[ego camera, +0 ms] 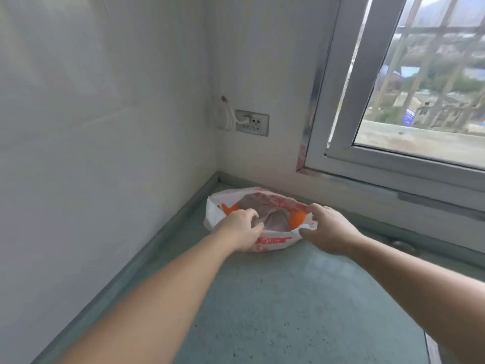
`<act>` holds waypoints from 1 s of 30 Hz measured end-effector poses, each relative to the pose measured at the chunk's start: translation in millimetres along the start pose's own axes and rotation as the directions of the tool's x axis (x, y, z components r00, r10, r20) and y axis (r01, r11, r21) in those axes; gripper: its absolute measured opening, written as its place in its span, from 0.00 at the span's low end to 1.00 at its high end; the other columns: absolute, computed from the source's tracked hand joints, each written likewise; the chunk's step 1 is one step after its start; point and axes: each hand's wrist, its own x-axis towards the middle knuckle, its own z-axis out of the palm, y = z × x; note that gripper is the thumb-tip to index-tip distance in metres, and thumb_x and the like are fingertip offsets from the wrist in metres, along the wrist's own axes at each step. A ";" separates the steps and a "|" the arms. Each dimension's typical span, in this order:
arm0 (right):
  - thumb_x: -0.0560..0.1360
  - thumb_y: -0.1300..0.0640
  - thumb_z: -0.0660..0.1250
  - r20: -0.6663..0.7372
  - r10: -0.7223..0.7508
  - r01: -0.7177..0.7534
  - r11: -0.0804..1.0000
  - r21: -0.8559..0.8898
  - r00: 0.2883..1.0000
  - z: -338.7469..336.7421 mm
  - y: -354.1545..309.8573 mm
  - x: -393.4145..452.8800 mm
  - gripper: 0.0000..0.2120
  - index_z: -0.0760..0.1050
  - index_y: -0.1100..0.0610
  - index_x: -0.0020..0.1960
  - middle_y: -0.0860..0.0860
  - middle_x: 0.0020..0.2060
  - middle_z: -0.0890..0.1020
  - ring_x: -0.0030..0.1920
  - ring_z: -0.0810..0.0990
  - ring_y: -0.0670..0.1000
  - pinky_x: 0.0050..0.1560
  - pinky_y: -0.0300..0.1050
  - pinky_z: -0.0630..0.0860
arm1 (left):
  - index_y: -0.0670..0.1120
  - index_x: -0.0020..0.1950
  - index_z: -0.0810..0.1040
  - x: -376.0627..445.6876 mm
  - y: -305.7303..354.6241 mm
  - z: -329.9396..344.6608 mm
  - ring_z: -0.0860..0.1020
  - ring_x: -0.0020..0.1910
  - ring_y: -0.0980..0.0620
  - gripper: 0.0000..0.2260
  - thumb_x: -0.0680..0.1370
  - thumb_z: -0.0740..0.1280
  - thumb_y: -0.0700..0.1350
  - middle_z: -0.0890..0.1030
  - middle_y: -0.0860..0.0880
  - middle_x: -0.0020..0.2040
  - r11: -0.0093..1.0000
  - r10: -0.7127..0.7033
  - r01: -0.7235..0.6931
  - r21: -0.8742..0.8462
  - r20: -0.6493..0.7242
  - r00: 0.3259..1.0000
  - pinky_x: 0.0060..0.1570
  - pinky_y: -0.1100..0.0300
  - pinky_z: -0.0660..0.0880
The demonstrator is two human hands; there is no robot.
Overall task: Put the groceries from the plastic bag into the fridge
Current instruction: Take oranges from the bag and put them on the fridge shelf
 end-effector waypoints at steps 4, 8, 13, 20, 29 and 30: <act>0.76 0.50 0.60 -0.039 -0.025 0.025 1.000 0.003 0.999 24.4 -21.0 58.5 0.09 0.73 0.52 0.53 0.51 0.51 0.79 0.47 0.76 0.55 0.43 0.44 0.73 | 0.49 0.70 0.70 49.5 -14.9 12.1 0.75 0.61 0.48 0.18 0.82 0.54 0.51 0.75 0.49 0.67 0.999 0.035 -0.035 0.005 0.028 0.999 0.58 0.49 0.74; 0.77 0.58 0.58 0.011 -0.089 0.090 0.993 -0.073 0.996 62.7 -29.4 107.2 0.16 0.74 0.53 0.63 0.51 0.53 0.81 0.48 0.78 0.54 0.40 0.41 0.72 | 0.50 0.65 0.74 94.8 -31.3 30.1 0.78 0.54 0.46 0.14 0.82 0.56 0.45 0.80 0.48 0.59 0.997 0.049 -0.053 0.061 0.066 0.997 0.51 0.48 0.78; 0.76 0.61 0.60 0.144 -0.074 0.113 0.951 -0.288 0.987 93.2 -18.3 139.3 0.16 0.74 0.52 0.62 0.51 0.53 0.81 0.46 0.79 0.54 0.32 0.42 0.69 | 0.54 0.70 0.69 136.6 -55.6 41.7 0.78 0.53 0.44 0.21 0.79 0.58 0.39 0.78 0.47 0.61 0.968 0.042 -0.070 0.241 0.120 0.992 0.44 0.50 0.77; 0.74 0.52 0.65 0.250 0.084 0.077 0.817 -0.572 0.965 105.7 6.5 163.8 0.28 0.64 0.46 0.73 0.51 0.70 0.69 0.69 0.67 0.57 0.65 0.60 0.67 | 0.51 0.67 0.71 174.1 -85.0 39.1 0.77 0.53 0.44 0.20 0.76 0.67 0.41 0.77 0.46 0.57 0.860 0.004 -0.058 0.506 0.106 0.994 0.42 0.53 0.75; 0.74 0.54 0.65 0.228 0.139 0.028 0.797 -0.603 0.964 113.5 21.1 175.2 0.39 0.47 0.41 0.77 0.53 0.69 0.69 0.69 0.67 0.60 0.60 0.54 0.70 | 0.43 0.68 0.70 209.6 -95.7 37.8 0.75 0.61 0.42 0.20 0.76 0.67 0.41 0.75 0.42 0.63 0.826 -0.102 0.040 0.563 0.078 0.992 0.52 0.52 0.71; 0.74 0.54 0.64 0.209 0.127 0.026 0.796 -0.605 0.970 113.4 20.7 176.1 0.36 0.50 0.41 0.77 0.53 0.68 0.70 0.68 0.69 0.59 0.60 0.53 0.70 | 0.43 0.69 0.70 212.6 -97.3 36.7 0.74 0.62 0.41 0.22 0.75 0.67 0.41 0.75 0.42 0.64 0.812 -0.113 0.046 0.582 0.080 0.990 0.54 0.52 0.71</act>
